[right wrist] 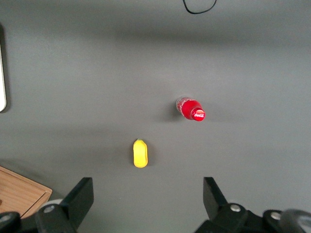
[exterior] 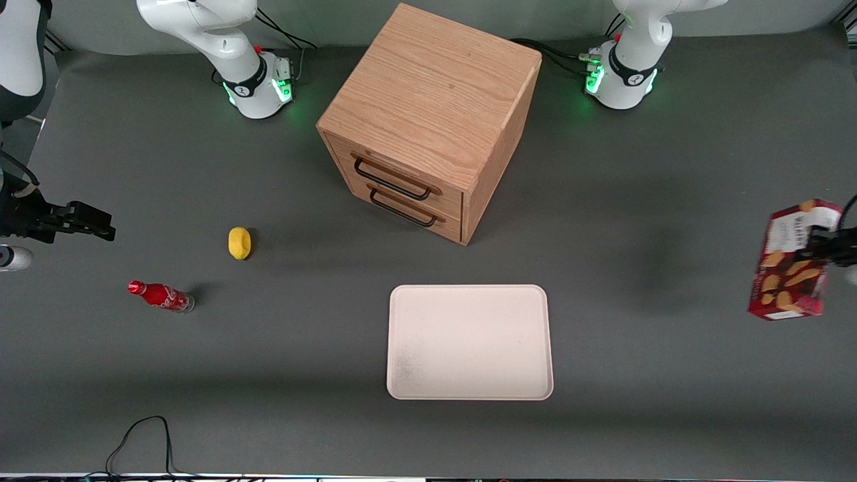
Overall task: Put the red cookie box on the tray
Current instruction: 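Lower the left gripper onto the shortbread box and close on it, then lift the box with the left gripper and carry it over the white tray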
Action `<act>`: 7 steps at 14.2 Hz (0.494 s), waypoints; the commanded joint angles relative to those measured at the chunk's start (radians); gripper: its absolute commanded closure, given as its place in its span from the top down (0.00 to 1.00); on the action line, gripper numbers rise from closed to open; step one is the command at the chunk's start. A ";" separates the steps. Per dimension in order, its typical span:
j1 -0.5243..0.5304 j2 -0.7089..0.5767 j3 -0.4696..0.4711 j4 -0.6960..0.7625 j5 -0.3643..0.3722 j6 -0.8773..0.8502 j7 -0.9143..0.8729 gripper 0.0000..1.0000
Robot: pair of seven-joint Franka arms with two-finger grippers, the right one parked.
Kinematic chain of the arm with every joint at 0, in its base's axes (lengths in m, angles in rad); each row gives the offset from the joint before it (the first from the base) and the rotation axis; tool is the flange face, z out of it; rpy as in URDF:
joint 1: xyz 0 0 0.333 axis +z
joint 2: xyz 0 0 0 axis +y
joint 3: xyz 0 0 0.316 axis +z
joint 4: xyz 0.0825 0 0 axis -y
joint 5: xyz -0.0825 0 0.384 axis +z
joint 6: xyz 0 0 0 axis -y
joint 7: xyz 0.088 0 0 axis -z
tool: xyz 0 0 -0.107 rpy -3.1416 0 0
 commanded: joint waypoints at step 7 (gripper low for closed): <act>-0.272 0.148 -0.179 0.220 0.077 -0.019 -0.860 0.00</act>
